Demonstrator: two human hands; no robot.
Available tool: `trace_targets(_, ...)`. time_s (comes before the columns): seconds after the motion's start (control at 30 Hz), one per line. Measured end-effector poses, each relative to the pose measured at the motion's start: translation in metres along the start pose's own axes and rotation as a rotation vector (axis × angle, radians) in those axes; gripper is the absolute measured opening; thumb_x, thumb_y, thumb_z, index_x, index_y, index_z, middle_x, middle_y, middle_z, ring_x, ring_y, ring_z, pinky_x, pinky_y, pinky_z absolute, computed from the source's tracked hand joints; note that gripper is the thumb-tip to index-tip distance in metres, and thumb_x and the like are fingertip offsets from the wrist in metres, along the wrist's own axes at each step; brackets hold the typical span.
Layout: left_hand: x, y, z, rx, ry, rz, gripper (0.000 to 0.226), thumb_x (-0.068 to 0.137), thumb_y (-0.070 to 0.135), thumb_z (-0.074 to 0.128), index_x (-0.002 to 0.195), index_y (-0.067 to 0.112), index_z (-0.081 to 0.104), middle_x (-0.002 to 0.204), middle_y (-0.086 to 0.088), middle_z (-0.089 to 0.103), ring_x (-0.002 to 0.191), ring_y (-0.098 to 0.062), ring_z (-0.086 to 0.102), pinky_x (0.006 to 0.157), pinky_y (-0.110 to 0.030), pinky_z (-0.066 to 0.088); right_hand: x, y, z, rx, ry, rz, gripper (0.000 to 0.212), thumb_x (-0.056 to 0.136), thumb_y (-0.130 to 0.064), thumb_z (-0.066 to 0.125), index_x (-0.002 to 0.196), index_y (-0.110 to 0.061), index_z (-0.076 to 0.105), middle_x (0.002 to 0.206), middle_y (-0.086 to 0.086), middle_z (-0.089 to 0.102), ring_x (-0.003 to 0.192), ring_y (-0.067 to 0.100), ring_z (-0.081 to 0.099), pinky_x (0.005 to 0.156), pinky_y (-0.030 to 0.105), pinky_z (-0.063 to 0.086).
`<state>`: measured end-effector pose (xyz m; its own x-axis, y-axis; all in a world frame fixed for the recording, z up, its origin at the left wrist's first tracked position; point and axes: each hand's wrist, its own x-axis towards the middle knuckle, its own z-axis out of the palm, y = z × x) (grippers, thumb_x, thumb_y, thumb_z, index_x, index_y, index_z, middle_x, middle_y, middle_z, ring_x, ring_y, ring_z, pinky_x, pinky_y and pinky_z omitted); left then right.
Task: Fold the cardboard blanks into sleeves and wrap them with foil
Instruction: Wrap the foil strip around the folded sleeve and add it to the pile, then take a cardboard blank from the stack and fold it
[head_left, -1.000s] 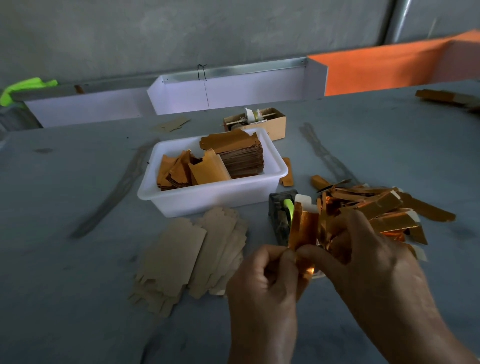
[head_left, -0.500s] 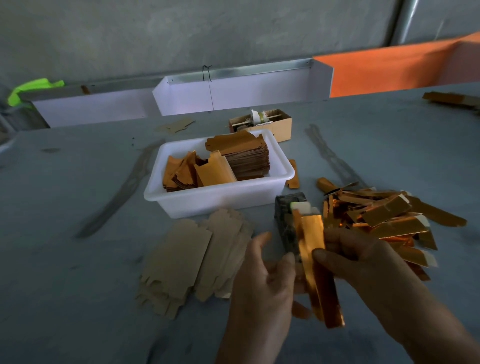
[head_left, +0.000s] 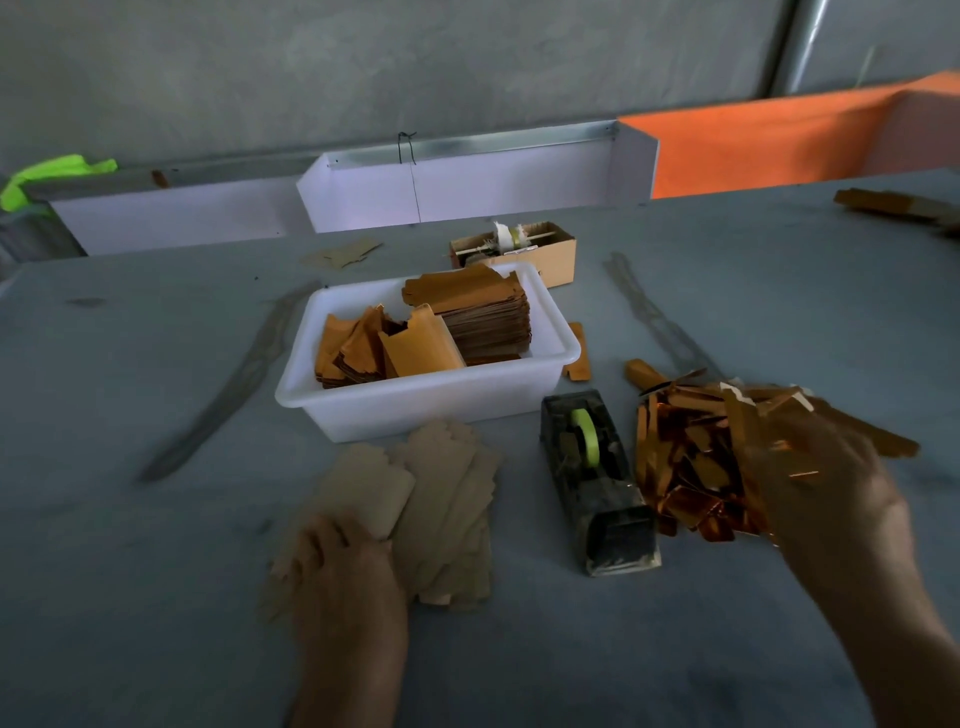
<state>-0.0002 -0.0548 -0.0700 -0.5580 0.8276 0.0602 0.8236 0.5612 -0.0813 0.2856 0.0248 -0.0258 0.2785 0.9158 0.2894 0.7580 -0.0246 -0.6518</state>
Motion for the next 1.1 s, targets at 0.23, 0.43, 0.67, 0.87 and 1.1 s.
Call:
trace_targets(0.23,-0.019,0.004,-0.020,-0.195,0.205,0.119,0.023,0.078,-0.009,0.063,0.057,-0.006,0.054,0.050,-0.027,0.054,0.042,-0.039,0.057,0.039,-0.038,0.047,-0.037,-0.029,-0.004,0.172,-0.017,-0.134,0.015,0.087,-0.014,0.061,0.099,-0.018,0.068,0.104,0.002,0.065,0.074,0.005,0.053,0.055,0.006,0.037)
trace_targets(0.43,-0.044,0.042,-0.044,-0.382,0.399,0.386,0.036,0.087,0.013,0.041,0.085,-0.005,0.073,0.091,-0.024,0.072,0.080,-0.036,0.071,0.067,-0.044,0.058,-0.076,-0.080,0.008,0.880,-0.797,0.189,0.030,0.071,-0.042,0.059,0.095,-0.026,0.070,0.091,-0.006,0.073,0.087,0.006,0.069,0.075,0.025,0.057)
trace_targets(0.67,-0.062,0.072,-0.057,-1.029,0.060,0.494,0.041,0.088,0.036,0.044,0.122,0.023,0.065,0.132,0.022,0.049,0.122,0.010,0.047,0.101,-0.010,0.039,-0.068,-0.066,0.017,1.081,-0.747,0.517,0.024,0.091,-0.015,0.050,0.085,-0.013,0.073,0.089,0.013,0.072,0.085,0.023,0.070,0.071,0.034,0.055)
trace_targets(0.87,-0.038,0.060,-0.061,-1.307,-0.275,0.114,0.028,0.080,0.029,0.073,0.106,0.029,0.063,0.099,0.013,0.070,0.093,-0.005,0.065,0.084,-0.029,0.054,-0.065,-0.053,0.019,1.099,-0.796,0.548,0.020,0.091,-0.013,0.050,0.098,-0.009,0.069,0.096,0.014,0.071,0.090,0.027,0.069,0.073,0.042,0.058)
trace_targets(1.1,-0.031,0.069,-0.059,-1.405,-0.537,0.070,0.015,0.077,0.021,0.077,0.090,0.025,0.070,0.084,0.004,0.075,0.083,-0.014,0.071,0.082,-0.038,0.056,-0.059,-0.048,0.020,0.899,-0.775,0.442,0.018,0.093,-0.014,0.050,0.098,-0.013,0.067,0.098,0.014,0.069,0.092,0.029,0.067,0.080,0.047,0.057)
